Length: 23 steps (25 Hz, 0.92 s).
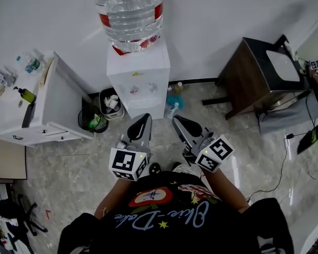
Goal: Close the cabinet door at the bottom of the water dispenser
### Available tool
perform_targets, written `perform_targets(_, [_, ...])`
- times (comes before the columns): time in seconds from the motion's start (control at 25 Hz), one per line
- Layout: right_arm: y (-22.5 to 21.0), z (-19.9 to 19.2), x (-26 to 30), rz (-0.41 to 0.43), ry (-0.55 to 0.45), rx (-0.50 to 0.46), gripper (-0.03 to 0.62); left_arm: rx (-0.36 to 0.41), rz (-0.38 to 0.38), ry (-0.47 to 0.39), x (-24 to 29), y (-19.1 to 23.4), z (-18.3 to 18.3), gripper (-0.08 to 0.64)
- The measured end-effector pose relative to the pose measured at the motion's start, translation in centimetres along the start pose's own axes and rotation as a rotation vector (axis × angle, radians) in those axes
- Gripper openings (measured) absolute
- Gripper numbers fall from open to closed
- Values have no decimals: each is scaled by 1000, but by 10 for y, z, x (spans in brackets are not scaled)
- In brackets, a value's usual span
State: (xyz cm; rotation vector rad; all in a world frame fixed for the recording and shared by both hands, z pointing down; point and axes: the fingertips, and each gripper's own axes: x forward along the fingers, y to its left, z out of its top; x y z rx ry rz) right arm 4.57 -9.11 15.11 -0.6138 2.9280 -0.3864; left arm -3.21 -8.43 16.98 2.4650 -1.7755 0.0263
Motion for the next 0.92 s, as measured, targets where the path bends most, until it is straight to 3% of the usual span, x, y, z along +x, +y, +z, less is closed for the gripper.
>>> perform_targets(0.24, [3,-8,-7,-32,11,22,15,-66,-36,37,-1,-1,-14,0])
perform_targets(0.4, [2,-12,-9,-42,21,44,15,-48,-84,52,1,-7,-18,0])
perform_targets(0.92, [25,-21,0,-19,25,27,15,-47,-75,59,-15,1,-22,0])
